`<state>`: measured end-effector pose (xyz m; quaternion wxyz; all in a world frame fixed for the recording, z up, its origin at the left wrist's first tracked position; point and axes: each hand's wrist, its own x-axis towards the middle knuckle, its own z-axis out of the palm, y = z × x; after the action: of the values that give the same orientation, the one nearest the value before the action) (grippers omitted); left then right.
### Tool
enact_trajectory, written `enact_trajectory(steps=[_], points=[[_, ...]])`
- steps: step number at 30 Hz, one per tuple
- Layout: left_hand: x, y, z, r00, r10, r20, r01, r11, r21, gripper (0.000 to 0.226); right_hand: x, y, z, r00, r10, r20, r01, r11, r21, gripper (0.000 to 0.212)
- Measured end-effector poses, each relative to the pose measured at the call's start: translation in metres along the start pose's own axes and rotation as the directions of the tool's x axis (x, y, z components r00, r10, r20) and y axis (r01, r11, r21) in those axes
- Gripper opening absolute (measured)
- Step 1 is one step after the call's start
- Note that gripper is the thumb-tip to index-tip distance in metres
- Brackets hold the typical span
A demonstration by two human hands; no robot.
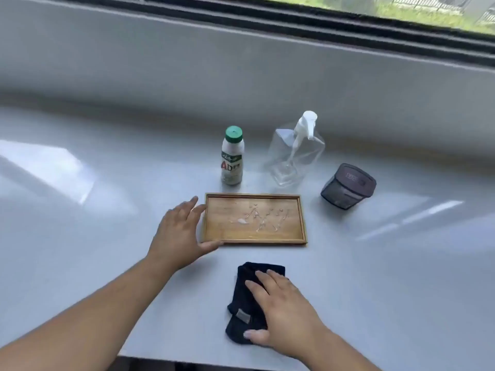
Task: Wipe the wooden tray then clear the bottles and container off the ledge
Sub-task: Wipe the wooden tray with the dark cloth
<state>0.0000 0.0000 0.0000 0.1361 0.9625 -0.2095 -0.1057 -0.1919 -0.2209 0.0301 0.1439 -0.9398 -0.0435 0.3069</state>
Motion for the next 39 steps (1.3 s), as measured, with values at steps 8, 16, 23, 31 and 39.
enact_trajectory(steps=[8,16,23,31,39], points=[[0.026,-0.008,0.035,0.999,0.036,-0.031,-0.038,0.998,-0.044,0.120,0.011,0.002,0.039,0.989,-0.034,-0.144,0.012,0.989,-0.150,0.087],[0.034,-0.013,0.046,0.995,0.064,-0.077,-0.069,0.996,-0.062,0.123,0.024,0.006,0.015,0.898,0.287,-0.332,-0.035,0.800,0.599,0.015],[0.036,-0.014,0.047,0.996,0.053,-0.068,-0.057,0.996,-0.065,0.126,0.029,0.035,-0.077,0.692,0.597,-0.407,0.183,0.399,0.898,0.016],[0.040,-0.018,0.051,0.989,0.083,-0.119,-0.090,0.994,-0.057,0.125,0.128,0.062,-0.094,0.785,0.413,-0.462,-0.260,0.897,0.358,0.039],[0.044,-0.020,0.057,0.982,0.045,-0.182,-0.070,0.988,-0.136,0.101,0.186,-0.045,-0.056,0.875,0.054,-0.481,0.052,0.978,0.204,0.050]])
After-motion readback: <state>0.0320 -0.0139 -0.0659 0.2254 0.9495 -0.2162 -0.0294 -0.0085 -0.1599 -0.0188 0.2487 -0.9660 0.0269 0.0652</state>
